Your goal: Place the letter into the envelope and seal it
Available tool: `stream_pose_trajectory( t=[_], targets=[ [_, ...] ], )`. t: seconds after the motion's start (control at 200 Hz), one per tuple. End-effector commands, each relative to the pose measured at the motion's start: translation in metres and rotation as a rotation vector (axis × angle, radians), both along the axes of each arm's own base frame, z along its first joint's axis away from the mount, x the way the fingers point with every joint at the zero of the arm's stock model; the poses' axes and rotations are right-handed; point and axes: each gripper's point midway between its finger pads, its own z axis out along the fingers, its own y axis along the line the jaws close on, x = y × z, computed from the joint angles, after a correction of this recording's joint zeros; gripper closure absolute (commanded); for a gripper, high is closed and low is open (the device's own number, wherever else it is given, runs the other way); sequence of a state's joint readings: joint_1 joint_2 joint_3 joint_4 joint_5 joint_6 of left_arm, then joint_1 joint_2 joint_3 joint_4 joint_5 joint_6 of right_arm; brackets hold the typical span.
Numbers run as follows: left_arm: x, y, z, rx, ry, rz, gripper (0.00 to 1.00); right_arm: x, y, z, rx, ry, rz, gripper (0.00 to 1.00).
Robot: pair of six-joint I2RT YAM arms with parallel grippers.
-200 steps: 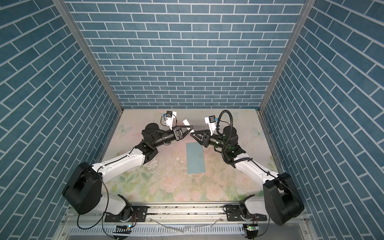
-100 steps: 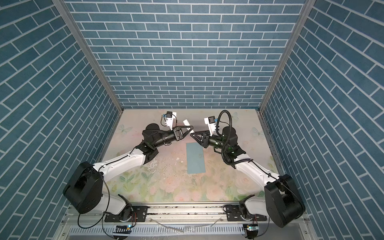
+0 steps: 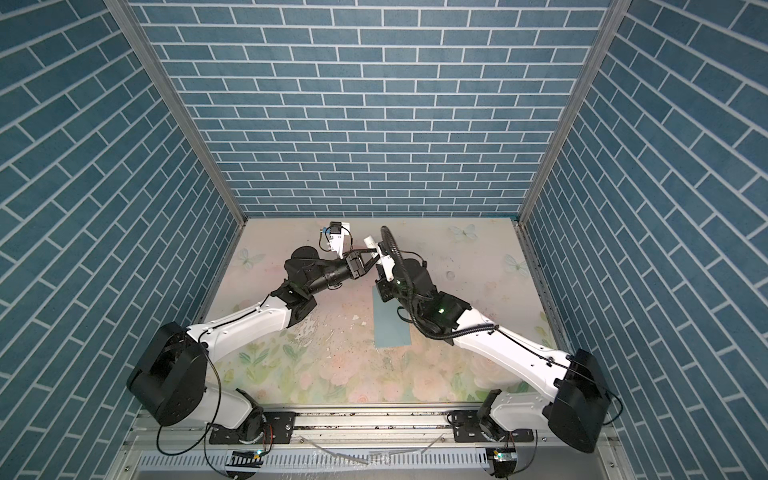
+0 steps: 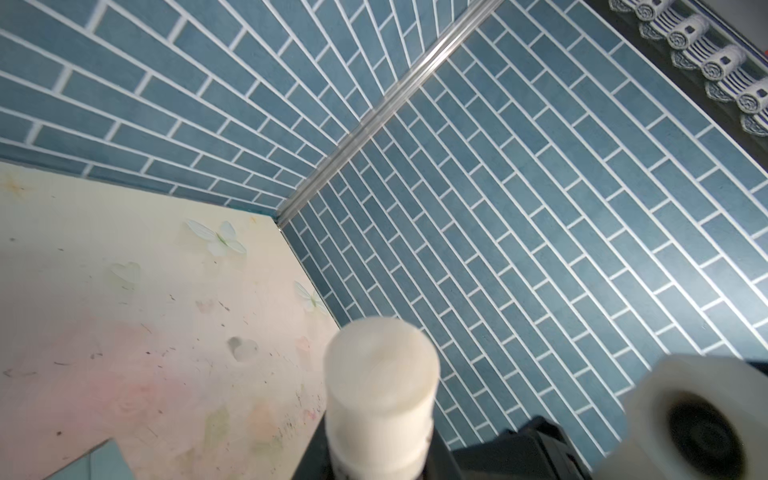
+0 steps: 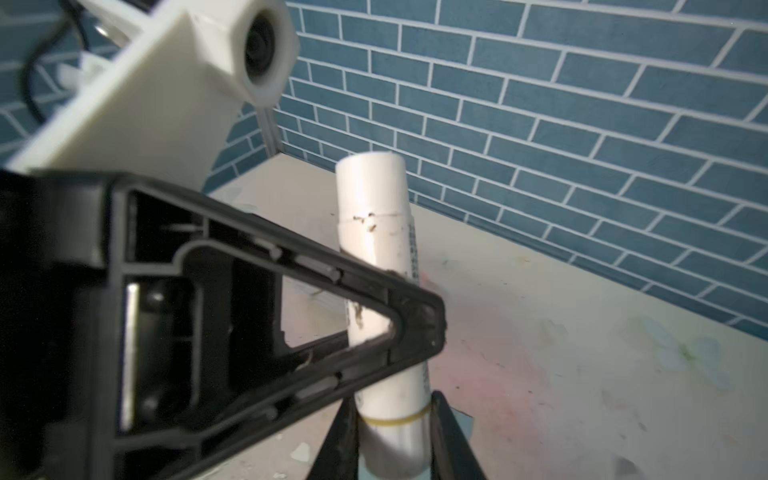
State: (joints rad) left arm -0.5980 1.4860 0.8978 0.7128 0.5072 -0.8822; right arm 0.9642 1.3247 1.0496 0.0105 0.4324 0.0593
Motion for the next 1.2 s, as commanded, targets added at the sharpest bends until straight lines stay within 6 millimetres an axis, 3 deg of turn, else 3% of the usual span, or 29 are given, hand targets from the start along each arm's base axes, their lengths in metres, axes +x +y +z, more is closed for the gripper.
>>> stream_pose_trajectory(
  t=[0.0, 0.165, 0.405, 0.455, 0.55, 0.68, 0.745, 0.935, 1.195],
  targets=[
    [-0.014, -0.012, -0.004, 0.018, -0.014, -0.075, 1.0, 0.029, -0.031, 0.029, -0.264, -0.217, -0.318, 1.0],
    [-0.014, -0.011, -0.006, 0.018, -0.011, -0.074, 1.0, 0.028, -0.009, 0.023, -0.416, -0.297, -0.35, 1.0],
    [-0.016, -0.011, -0.003, 0.015, -0.02, -0.076, 1.0, 0.015, 0.002, 0.015, -0.292, -0.201, -0.182, 1.0],
    [-0.017, -0.011, -0.001, 0.013, -0.027, -0.082, 1.0, 0.01, 0.003, 0.011, -0.221, -0.134, -0.097, 0.93],
    [-0.02, -0.011, 0.003, 0.008, -0.038, -0.096, 1.0, -0.005, 0.003, 0.003, -0.021, 0.037, 0.101, 0.7],
    [-0.022, -0.011, 0.01, -0.011, -0.047, -0.118, 1.0, -0.028, -0.001, 0.012, 0.246, 0.18, 0.334, 0.44],
    [-0.024, -0.012, 0.015, -0.027, -0.059, -0.132, 1.0, -0.033, -0.007, 0.015, 0.324, 0.234, 0.394, 0.37],
    [-0.031, -0.015, 0.025, -0.065, -0.082, -0.178, 1.0, -0.038, -0.017, 0.013, 0.489, 0.375, 0.526, 0.38],
    [-0.031, -0.016, 0.027, -0.079, -0.086, -0.193, 1.0, -0.032, -0.015, 0.014, 0.606, 0.438, 0.618, 0.56]
  ],
)
